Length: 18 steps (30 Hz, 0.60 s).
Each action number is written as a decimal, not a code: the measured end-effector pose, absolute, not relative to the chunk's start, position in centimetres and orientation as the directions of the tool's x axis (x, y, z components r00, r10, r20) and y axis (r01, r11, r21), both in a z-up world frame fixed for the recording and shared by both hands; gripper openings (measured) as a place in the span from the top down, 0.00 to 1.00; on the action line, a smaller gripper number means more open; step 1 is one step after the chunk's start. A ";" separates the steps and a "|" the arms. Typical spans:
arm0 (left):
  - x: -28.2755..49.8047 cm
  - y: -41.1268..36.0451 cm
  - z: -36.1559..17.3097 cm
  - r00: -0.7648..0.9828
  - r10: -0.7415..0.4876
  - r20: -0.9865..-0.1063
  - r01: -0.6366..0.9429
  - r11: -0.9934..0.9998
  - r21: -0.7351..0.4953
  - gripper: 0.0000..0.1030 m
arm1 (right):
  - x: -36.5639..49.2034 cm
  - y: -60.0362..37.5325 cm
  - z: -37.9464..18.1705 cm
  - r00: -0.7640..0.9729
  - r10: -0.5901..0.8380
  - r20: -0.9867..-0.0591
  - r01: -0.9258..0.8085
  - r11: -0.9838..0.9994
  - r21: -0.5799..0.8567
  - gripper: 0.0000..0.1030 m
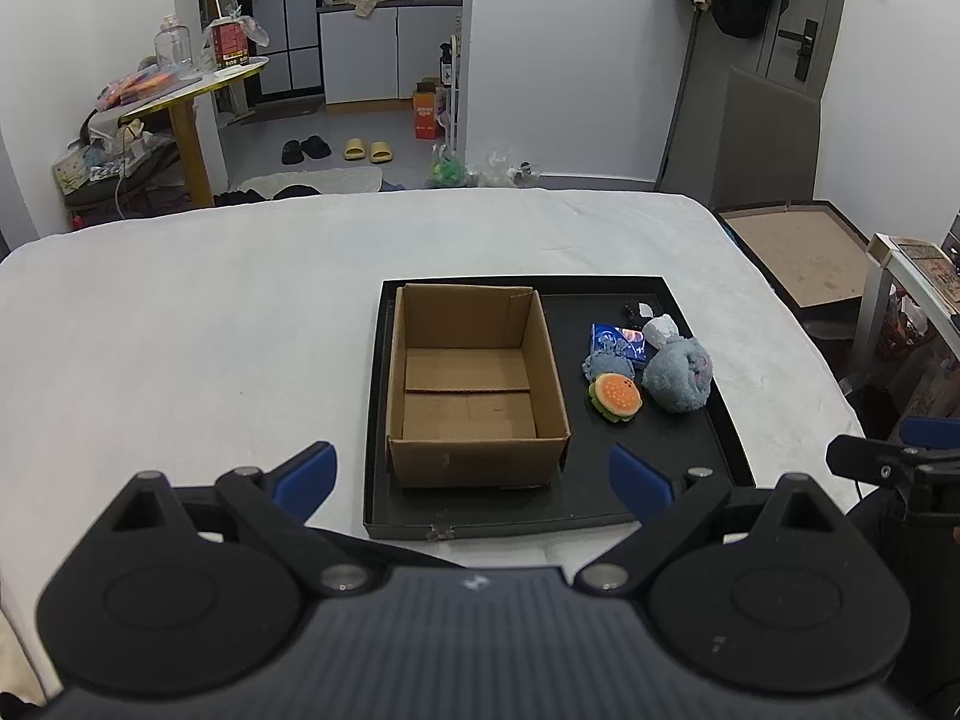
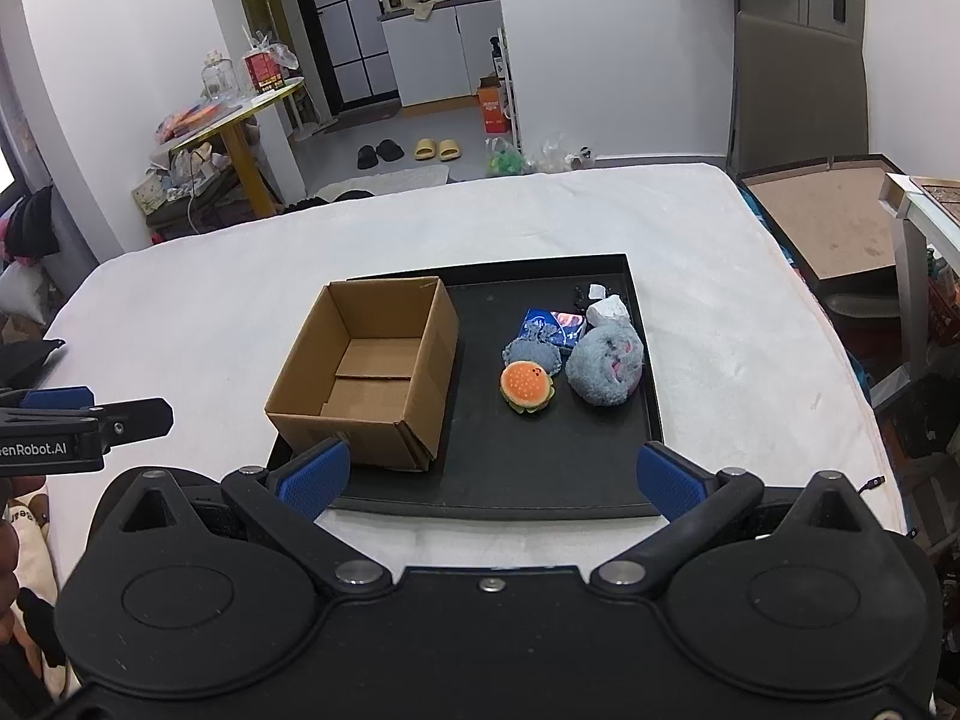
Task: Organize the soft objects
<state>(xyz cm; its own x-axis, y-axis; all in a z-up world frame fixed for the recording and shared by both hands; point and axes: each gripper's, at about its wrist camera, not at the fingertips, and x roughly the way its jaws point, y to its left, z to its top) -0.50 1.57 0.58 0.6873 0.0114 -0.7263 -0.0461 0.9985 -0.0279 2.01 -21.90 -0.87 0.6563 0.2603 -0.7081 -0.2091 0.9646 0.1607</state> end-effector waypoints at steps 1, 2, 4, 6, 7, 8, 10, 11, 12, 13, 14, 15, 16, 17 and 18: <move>-0.5 1.6 0.6 0.687 0.012 -0.727 -0.046 0.999 -0.027 0.06 | 2.0 -21.9 -0.9 0.658 0.261 -0.706 -0.209 0.964 0.162 0.00; -0.4 1.5 0.6 0.687 0.012 -0.727 -0.047 0.999 -0.027 0.06 | 2.1 -22.0 -0.9 0.659 0.261 -0.705 -0.206 0.965 0.165 0.00; -0.5 1.5 0.5 0.687 0.012 -0.726 -0.047 0.999 -0.028 0.06 | 2.1 -22.2 -1.0 0.658 0.261 -0.707 -0.202 0.965 0.168 0.00; -0.5 1.5 0.5 0.688 0.011 -0.725 -0.046 0.999 -0.028 0.06 | 2.2 -22.2 -1.0 0.658 0.260 -0.707 -0.202 0.965 0.166 0.00; -0.4 1.6 0.5 0.688 0.011 -0.726 -0.045 0.999 -0.027 0.06 | 2.2 -22.2 -1.0 0.658 0.259 -0.707 -0.201 0.965 0.167 0.00; -0.4 1.6 0.5 0.687 0.012 -0.726 -0.047 0.999 -0.028 0.06 | 2.2 -22.2 -1.0 0.657 0.261 -0.707 -0.201 0.965 0.169 0.00; -0.4 1.6 0.5 0.688 0.008 -0.726 -0.045 0.999 -0.031 0.06 | 2.2 -22.2 -1.0 0.658 0.259 -0.707 -0.201 0.965 0.168 0.00; -0.4 1.6 0.5 0.687 0.008 -0.727 -0.045 0.998 -0.032 0.06 | 2.2 -22.2 -1.0 0.658 0.259 -0.707 -0.200 0.965 0.167 0.00; -0.4 1.7 0.6 0.686 0.008 -0.727 -0.046 0.998 -0.033 0.06 | 2.2 -22.2 -1.0 0.658 0.259 -0.707 -0.200 0.965 0.167 0.00; -0.4 1.6 0.6 0.687 0.008 -0.727 -0.046 0.998 -0.032 0.06 | 2.2 -22.2 -1.0 0.658 0.258 -0.707 -0.200 0.966 0.166 0.00; -0.3 1.6 0.5 0.686 0.009 -0.727 -0.046 0.998 -0.031 0.06 | 2.2 -22.2 -1.0 0.658 0.258 -0.707 -0.200 0.966 0.166 0.00; -0.3 1.7 0.5 0.686 0.009 -0.727 -0.046 0.998 -0.031 0.06 | 2.2 -22.2 -1.0 0.658 0.258 -0.707 -0.201 0.965 0.166 0.00; -0.4 1.7 0.6 0.687 0.007 -0.727 -0.045 0.999 -0.032 0.06 | 2.2 -22.2 -1.0 0.658 0.259 -0.707 -0.201 0.965 0.167 0.00; -0.3 1.7 0.5 0.686 0.008 -0.728 -0.045 0.998 -0.032 0.06 | 2.2 -22.2 -1.0 0.658 0.259 -0.707 -0.202 0.965 0.166 0.00; -0.3 1.7 0.5 0.686 0.008 -0.728 -0.046 0.998 -0.032 0.06 | 2.2 -22.2 -1.0 0.658 0.260 -0.707 -0.203 0.965 0.166 0.00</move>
